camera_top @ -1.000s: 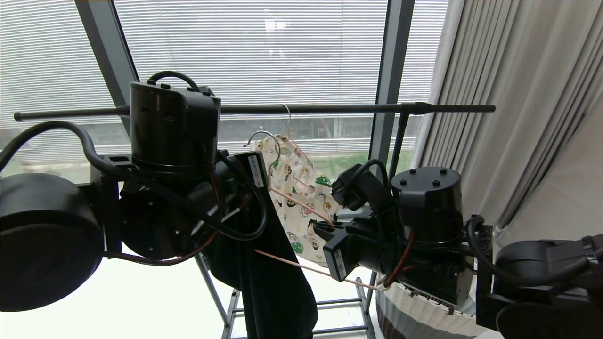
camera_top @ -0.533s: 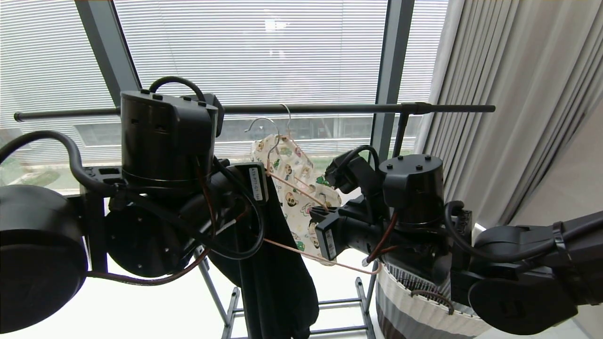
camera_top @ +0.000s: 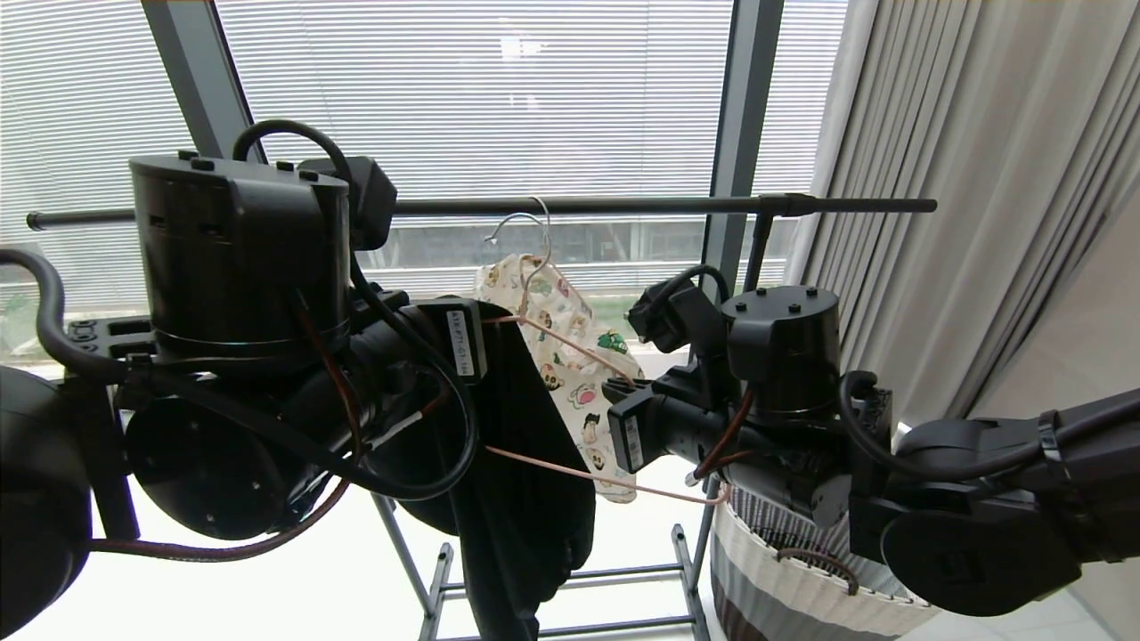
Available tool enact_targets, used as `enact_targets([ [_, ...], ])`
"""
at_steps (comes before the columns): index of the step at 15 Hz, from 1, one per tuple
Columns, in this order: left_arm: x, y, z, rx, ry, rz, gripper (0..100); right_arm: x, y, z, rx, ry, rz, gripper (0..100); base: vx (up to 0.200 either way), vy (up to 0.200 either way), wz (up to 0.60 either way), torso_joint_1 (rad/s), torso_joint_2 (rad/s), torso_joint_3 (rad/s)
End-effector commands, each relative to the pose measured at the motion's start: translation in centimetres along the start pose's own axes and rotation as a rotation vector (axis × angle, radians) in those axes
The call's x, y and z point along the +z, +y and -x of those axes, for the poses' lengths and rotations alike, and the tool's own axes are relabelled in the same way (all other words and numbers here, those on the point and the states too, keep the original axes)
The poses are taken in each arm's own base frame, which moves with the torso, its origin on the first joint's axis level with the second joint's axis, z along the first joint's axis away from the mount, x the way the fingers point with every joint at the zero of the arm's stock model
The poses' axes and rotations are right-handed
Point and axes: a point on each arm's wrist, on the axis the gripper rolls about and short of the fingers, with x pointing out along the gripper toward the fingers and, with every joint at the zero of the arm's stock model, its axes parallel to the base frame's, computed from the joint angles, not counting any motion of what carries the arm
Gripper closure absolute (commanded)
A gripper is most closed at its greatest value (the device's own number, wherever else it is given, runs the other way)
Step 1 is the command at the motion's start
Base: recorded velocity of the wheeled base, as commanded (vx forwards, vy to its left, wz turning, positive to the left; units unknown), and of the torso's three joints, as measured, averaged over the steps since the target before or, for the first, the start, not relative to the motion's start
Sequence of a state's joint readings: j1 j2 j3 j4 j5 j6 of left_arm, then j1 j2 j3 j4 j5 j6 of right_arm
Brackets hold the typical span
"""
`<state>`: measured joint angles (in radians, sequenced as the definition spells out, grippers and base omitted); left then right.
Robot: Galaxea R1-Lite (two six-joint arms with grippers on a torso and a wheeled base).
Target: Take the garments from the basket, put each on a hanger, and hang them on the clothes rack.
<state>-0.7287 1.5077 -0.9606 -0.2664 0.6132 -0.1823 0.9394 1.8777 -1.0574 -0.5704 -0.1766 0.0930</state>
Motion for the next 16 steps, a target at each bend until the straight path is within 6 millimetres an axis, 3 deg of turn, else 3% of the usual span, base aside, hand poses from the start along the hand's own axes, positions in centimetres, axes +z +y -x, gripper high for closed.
enact_targets([
  [1, 0.0, 0.0, 0.1, -0.001, -0.002, 0.002, 0, 0.2, -0.3, 0.0, -0.013, -0.007, -0.002, 100, 0.0, 0.0, 0.0, 0.0, 0.0, 0.0],
  [5, 0.3, 0.6, 1.1, -0.012, -0.019, -0.016, 0, 0.9, -0.4, 0.3, -0.054, -0.036, -0.007, 100, 0.0, 0.0, 0.0, 0.0, 0.0, 0.0],
  [9, -0.2, 1.8, 3.3, -0.089, -0.018, -0.018, 0, 1.9, -1.0, 1.3, -0.066, -0.067, -0.014, 100, 0.0, 0.0, 0.0, 0.0, 0.0, 0.0],
  [10, -1.7, 3.5, 4.0, -0.075, 0.01, -0.053, 0, 2.5, -1.6, 2.0, -0.078, -0.087, -0.012, 100, 0.0, 0.0, 0.0, 0.0, 0.0, 0.0],
  [12, -2.6, 4.7, 4.7, -0.15, 0.026, -0.084, 0, 2.8, -2.6, 3.5, -0.096, -0.094, 0.03, 100, 0.0, 0.0, 0.0, 0.0, 0.0, 0.0],
  [14, -2.7, 4.9, 4.7, -0.209, 0.027, -0.08, 0, 2.6, -3.1, 5.3, -0.084, -0.088, 0.065, 100, 0.0, 0.0, 0.0, 0.0, 0.0, 0.0],
  [16, -3.3, 4.8, 4.7, -0.315, 0.038, -0.145, 0, 1.4, -3.4, 9.0, -0.031, -0.071, 0.125, 100, 0.0, 0.0, 0.0, 0.0, 0.0, 0.0],
])
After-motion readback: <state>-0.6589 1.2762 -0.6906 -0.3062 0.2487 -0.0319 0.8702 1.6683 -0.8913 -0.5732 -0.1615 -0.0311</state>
